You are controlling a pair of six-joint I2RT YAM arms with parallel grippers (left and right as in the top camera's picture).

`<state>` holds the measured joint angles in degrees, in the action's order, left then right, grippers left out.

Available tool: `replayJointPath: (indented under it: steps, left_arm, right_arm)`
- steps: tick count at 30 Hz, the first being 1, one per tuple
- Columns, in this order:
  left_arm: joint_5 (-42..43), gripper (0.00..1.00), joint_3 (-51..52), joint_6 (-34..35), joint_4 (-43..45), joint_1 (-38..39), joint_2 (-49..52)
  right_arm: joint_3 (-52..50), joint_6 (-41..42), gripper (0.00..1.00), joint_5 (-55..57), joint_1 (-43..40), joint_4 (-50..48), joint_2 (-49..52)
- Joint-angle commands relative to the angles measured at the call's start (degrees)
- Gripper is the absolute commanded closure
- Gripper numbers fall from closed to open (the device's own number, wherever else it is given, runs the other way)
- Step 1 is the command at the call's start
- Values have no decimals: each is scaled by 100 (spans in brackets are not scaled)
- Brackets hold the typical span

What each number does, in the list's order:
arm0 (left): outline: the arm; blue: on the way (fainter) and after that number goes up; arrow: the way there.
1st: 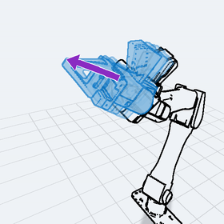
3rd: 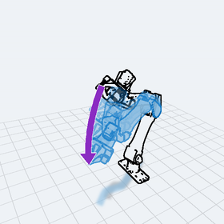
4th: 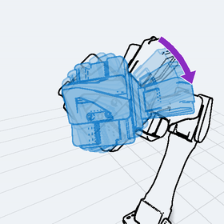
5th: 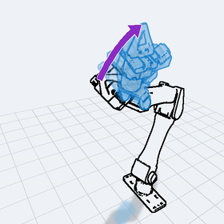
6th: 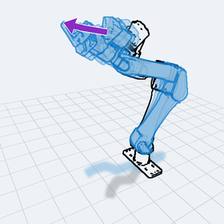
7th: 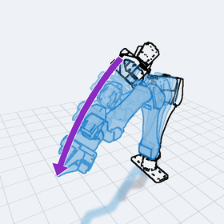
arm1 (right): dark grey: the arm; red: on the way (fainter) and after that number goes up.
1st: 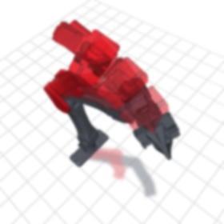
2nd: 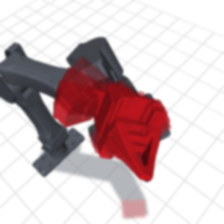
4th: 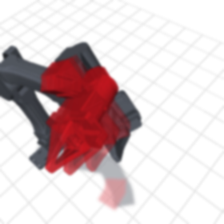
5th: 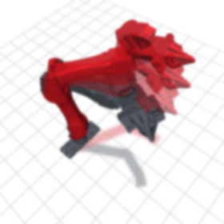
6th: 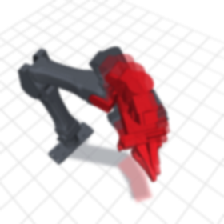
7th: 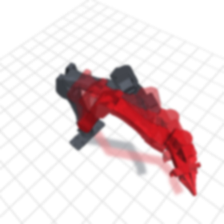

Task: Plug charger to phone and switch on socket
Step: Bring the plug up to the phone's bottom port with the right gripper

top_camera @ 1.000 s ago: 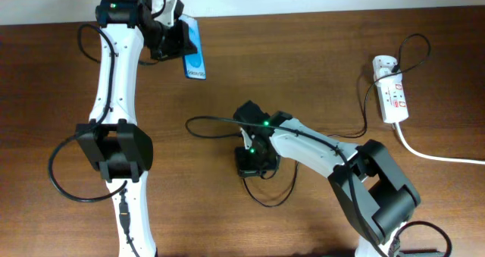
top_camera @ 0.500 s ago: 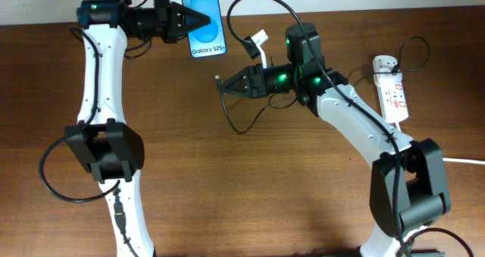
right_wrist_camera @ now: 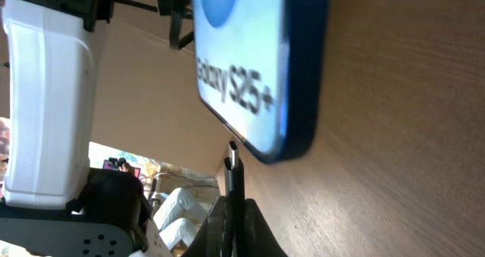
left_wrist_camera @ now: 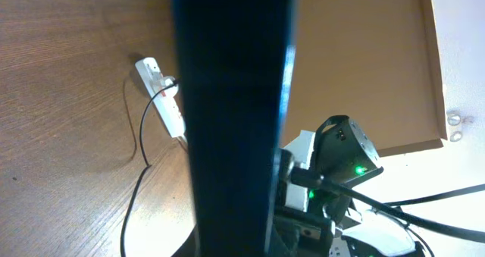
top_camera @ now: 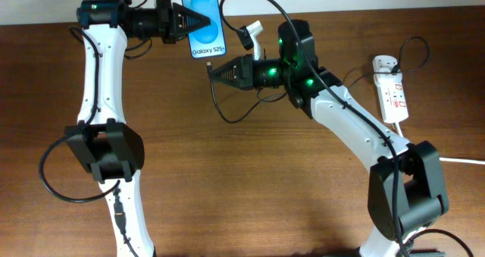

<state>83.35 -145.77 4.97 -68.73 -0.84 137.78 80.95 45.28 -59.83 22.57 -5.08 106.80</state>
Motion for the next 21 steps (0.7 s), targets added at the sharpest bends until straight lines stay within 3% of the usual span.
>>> replayJointPath:
  steps: [1, 4, 7, 21]
  left_arm:
    - [282, 100, -149, -35, 13, -33, -243]
    - [284, 100, -149, -33, 11, -35, -243]
    - [479, 100, -149, -33, 13, -35, -243]
    - [435, 100, -149, -33, 98, -33, -243]
  right_arm:
    - [319, 24, 96, 61, 17, -39, -131]
    - [330, 20, 96, 170, 17, -31, -131]
    - [328, -306, 96, 393, 17, 575, -131]
    - [330, -236, 96, -127, -157, 378, -131]
